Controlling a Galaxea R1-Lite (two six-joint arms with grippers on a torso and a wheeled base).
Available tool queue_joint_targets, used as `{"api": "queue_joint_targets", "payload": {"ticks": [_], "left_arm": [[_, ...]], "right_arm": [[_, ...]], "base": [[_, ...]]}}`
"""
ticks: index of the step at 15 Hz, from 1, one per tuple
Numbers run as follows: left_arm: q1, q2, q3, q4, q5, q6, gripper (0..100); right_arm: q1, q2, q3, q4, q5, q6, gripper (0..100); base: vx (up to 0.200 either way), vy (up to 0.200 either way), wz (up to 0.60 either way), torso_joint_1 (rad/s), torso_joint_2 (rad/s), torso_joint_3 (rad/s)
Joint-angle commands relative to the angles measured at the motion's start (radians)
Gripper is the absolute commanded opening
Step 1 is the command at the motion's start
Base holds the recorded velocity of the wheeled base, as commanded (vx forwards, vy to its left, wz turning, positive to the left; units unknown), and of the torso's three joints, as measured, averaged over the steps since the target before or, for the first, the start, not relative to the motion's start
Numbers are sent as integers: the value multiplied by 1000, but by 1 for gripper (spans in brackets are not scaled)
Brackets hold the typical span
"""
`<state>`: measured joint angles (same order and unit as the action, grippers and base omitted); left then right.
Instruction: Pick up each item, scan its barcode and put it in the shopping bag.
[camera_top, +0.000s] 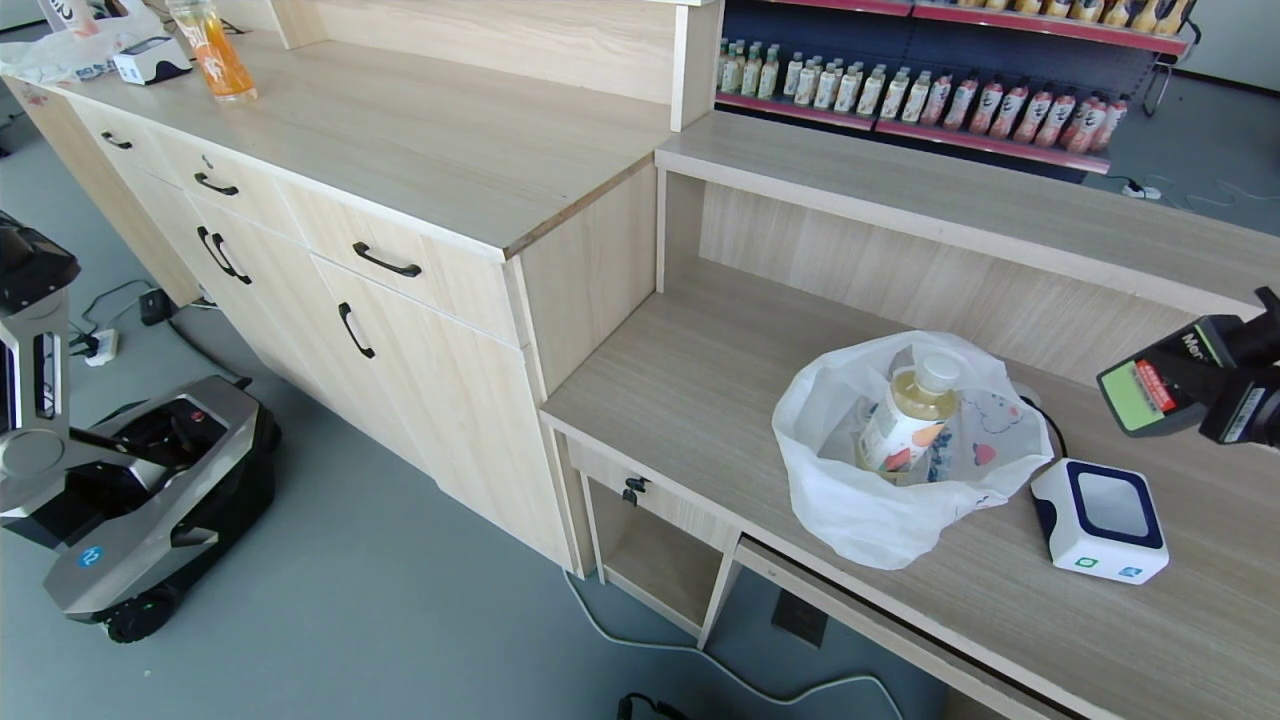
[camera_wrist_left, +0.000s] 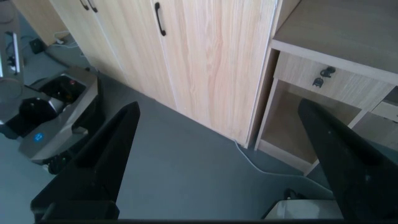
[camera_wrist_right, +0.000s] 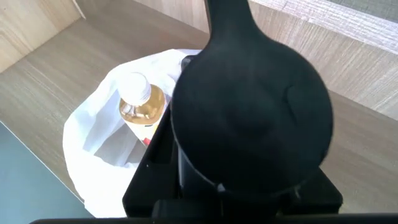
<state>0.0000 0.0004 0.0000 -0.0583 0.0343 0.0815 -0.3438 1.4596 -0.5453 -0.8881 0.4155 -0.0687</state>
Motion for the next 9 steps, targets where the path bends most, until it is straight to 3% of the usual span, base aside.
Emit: {"api": "queue_joint_targets", "payload": {"ticks": [1,3,9], "left_arm": [[0,0,0,0,-1,-2,100],[0,0,0,0,-1,0,100],[0,0,0,0,-1,0,100]], "right_arm": [[8,44,8,-2,-1,-2,0],[19,93,11,-3,-47,-3,0],[160,275,-117,-15,-205,0,0]], "base": [[0,0,0,0,0,0],[0,0,0,0,0,0],[0,0,0,0,0,0]]}}
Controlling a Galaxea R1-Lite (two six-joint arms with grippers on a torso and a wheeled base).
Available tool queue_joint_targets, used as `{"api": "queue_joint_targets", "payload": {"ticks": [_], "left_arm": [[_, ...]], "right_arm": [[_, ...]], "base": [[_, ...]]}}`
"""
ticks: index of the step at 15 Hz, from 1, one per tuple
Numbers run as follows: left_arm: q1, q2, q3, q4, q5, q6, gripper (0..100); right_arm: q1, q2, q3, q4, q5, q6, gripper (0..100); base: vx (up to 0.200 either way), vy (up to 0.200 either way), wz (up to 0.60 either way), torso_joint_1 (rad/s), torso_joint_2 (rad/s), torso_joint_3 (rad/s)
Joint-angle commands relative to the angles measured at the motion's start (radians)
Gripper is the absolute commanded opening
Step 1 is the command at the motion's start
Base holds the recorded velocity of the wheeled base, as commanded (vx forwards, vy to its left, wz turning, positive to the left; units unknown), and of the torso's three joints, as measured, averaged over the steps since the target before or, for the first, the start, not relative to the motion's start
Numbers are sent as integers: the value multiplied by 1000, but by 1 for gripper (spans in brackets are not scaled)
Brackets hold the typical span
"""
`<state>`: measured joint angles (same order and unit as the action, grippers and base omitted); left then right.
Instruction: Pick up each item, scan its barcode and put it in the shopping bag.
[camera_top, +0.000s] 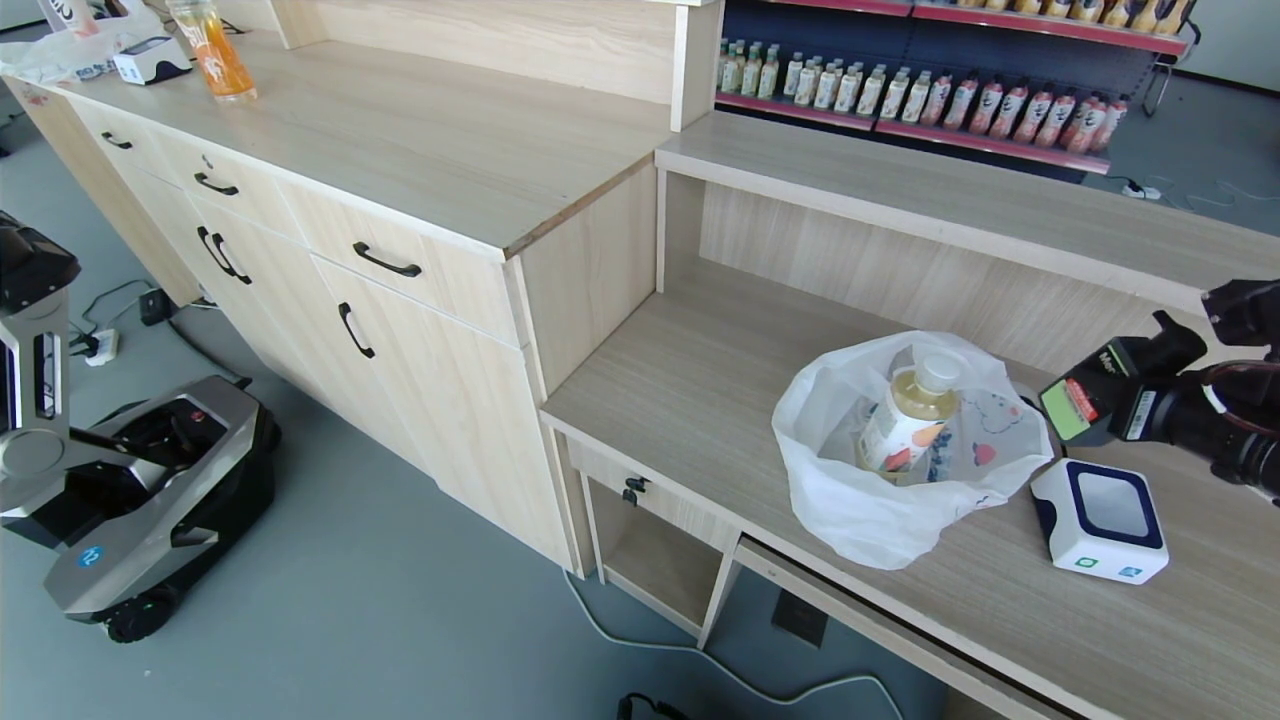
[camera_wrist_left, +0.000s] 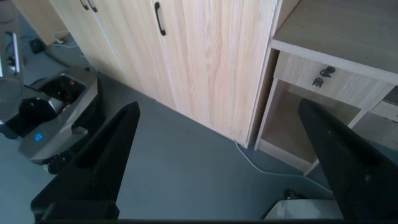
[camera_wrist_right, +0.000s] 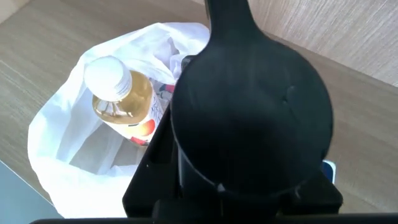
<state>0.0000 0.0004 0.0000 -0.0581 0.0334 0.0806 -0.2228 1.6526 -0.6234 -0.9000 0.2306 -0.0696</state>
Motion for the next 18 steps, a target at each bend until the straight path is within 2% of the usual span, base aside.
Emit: {"api": "queue_joint_targets", "payload": {"ticks": [1,6,18], "left_arm": [[0,0,0,0,0,1,100],[0,0,0,0,0,1,100],[0,0,0,0,0,1,100]], "right_arm": [[60,115,-68,-17,-36,-1,0],[83,316,-134,-165,-77,-39,0],[115,503,-262,-206,-76,-56,0]], "base": [[0,0,0,0,0,0],[0,0,0,0,0,0],[0,0,0,0,0,0]]}}
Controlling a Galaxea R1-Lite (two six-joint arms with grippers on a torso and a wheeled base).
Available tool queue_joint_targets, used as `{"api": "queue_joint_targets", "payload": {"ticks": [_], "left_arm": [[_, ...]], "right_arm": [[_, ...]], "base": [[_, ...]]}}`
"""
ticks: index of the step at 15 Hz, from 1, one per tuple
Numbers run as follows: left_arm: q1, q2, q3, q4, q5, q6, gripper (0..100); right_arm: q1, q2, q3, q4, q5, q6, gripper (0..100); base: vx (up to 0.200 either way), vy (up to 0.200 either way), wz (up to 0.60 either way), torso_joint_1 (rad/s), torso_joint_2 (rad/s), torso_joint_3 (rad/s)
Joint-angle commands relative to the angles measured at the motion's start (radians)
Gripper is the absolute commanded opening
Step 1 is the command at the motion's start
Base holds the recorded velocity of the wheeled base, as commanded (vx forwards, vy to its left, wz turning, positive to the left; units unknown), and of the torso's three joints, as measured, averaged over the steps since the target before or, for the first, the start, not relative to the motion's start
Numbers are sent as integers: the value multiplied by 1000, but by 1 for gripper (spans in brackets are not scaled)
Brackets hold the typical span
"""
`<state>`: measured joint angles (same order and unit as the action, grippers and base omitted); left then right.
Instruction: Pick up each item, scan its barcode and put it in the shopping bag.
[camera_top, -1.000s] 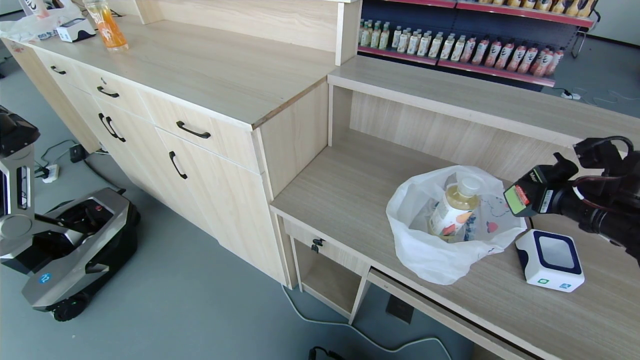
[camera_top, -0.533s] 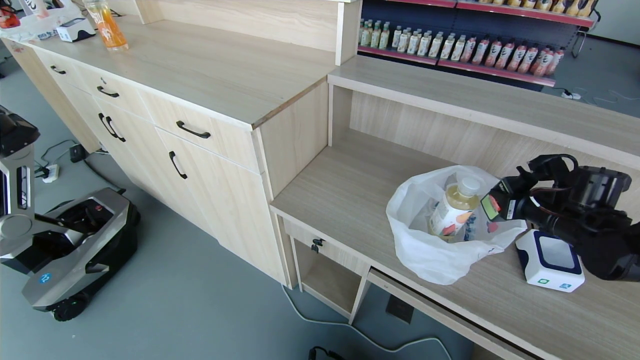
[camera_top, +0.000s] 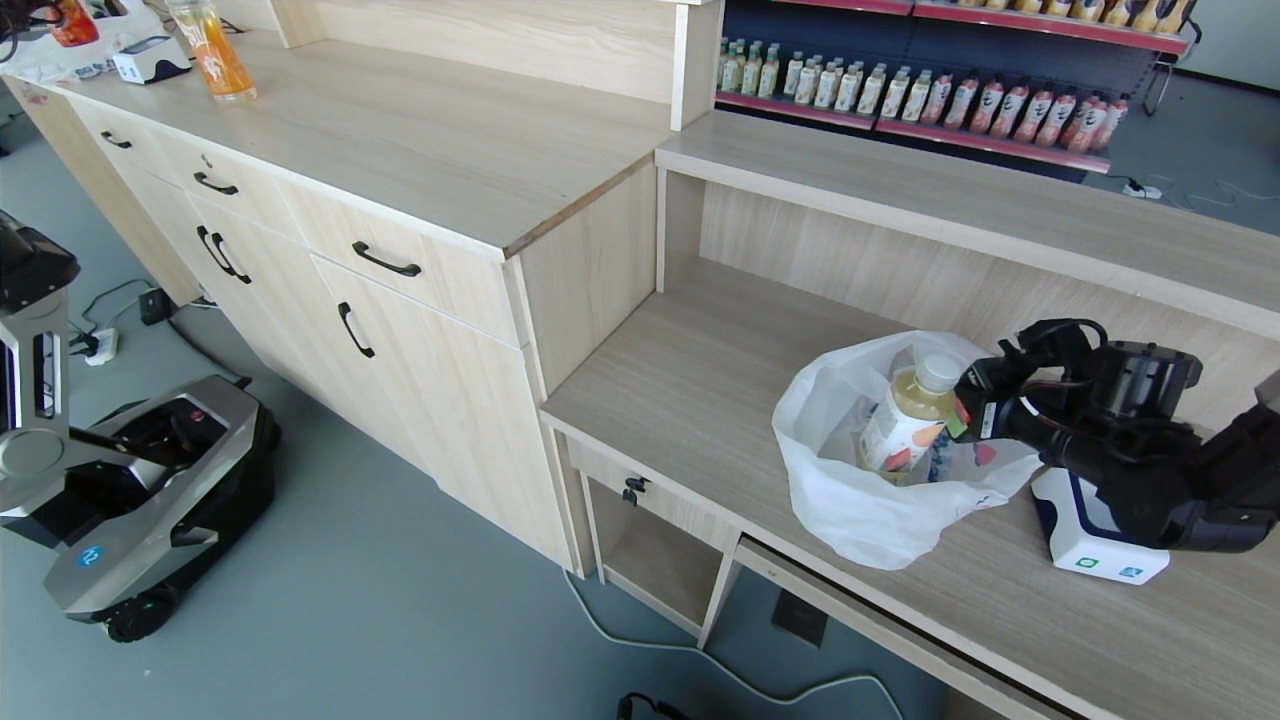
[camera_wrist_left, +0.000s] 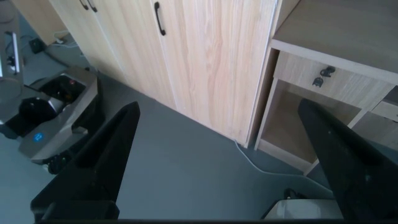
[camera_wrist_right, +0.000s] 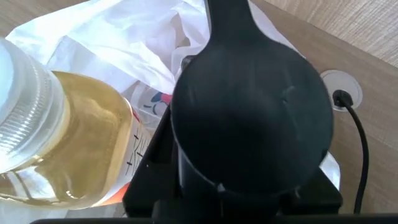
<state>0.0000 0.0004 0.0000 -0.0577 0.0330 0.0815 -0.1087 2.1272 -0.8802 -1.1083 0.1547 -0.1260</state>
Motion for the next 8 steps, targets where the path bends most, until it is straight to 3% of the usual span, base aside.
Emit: {"api": "queue_joint_targets", "payload": {"ticks": [1,8], "left_arm": [[0,0,0,-1,1,0,100],[0,0,0,-1,1,0,100]], "right_arm": [[1,54,-3,-24,2,0,0],[6,100,-33,-24,2,-1,0]], "base": [[0,0,0,0,0,0],[0,0,0,0,0,0]]}}
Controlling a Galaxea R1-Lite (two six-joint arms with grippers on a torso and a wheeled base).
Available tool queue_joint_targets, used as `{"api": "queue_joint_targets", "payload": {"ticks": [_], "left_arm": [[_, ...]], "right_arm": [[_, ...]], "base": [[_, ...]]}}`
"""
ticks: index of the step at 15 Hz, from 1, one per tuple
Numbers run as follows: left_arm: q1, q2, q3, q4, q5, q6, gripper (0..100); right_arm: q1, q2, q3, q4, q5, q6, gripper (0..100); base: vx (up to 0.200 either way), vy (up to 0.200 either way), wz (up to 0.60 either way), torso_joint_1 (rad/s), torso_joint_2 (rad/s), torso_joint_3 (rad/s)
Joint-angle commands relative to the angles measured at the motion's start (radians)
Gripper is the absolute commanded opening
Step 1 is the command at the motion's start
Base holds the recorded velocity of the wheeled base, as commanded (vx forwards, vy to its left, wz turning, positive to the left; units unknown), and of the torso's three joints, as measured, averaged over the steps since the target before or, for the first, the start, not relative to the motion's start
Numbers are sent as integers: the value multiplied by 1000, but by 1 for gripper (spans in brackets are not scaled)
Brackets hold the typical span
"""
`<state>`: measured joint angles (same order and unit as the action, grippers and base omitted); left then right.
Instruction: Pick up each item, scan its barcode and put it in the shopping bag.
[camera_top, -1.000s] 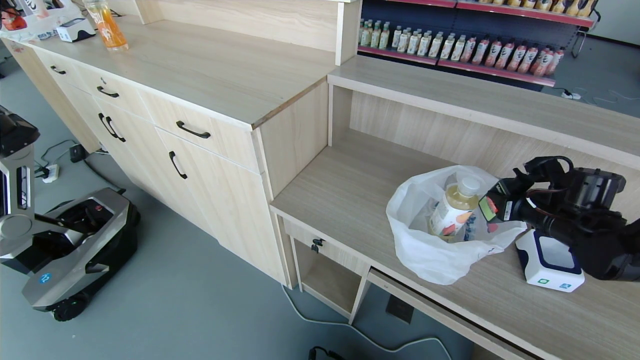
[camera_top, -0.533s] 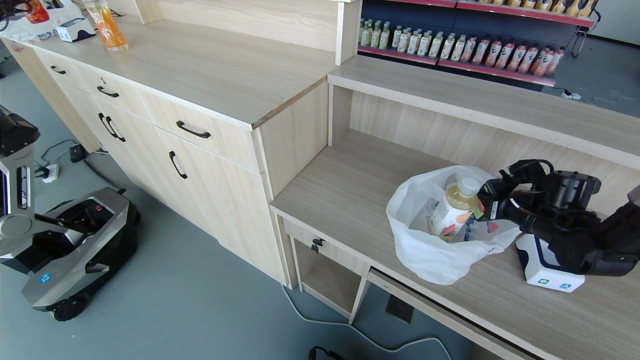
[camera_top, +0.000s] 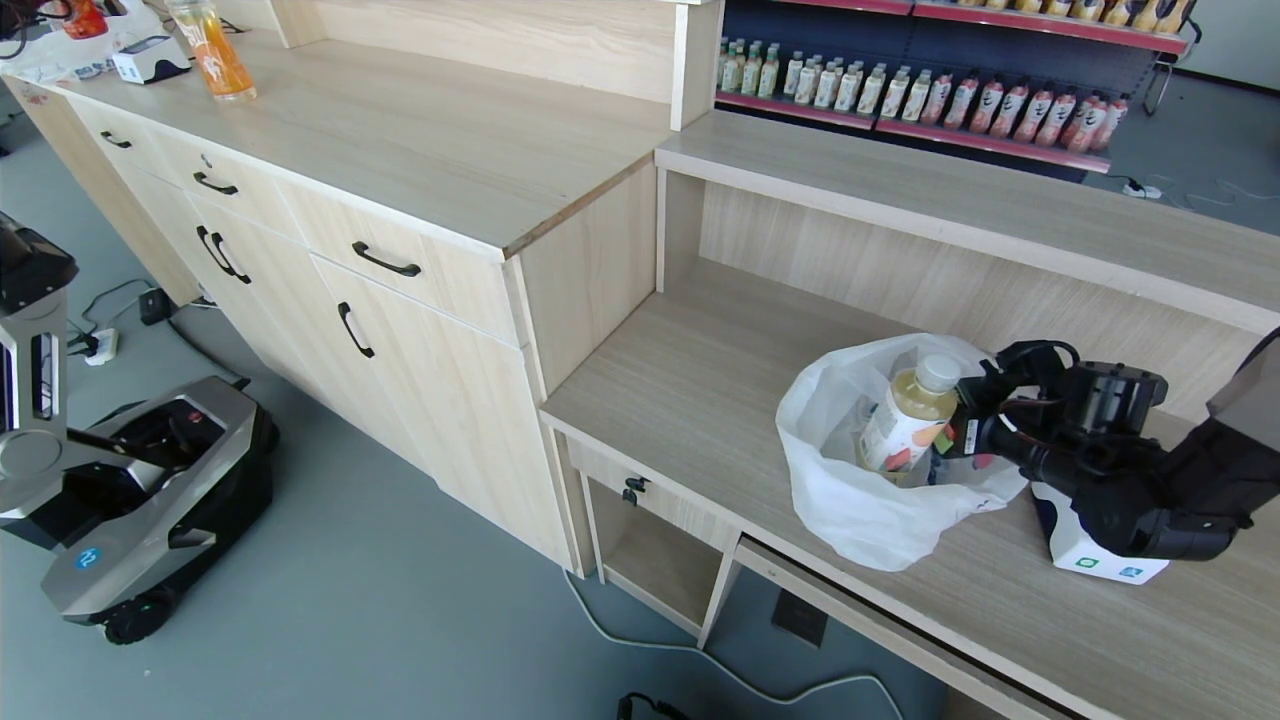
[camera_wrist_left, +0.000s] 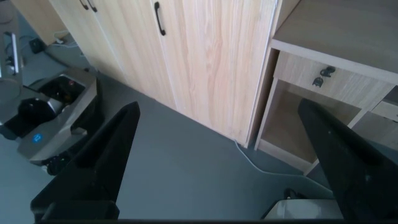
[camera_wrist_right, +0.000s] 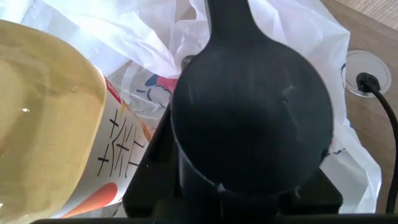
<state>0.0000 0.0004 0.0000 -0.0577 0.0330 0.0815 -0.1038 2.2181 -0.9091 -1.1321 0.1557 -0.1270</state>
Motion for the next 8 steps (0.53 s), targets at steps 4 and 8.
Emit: {"api": "queue_joint_targets", "payload": {"ticks": [4,8], "left_arm": [[0,0,0,-1,1,0,100],[0,0,0,-1,1,0,100]], "right_arm": [[18,11,7,0,1,-3,0],[23,12,19,-11,-1,-3,0]], "base": [[0,0,0,0,0,0],[0,0,0,0,0,0]]}}
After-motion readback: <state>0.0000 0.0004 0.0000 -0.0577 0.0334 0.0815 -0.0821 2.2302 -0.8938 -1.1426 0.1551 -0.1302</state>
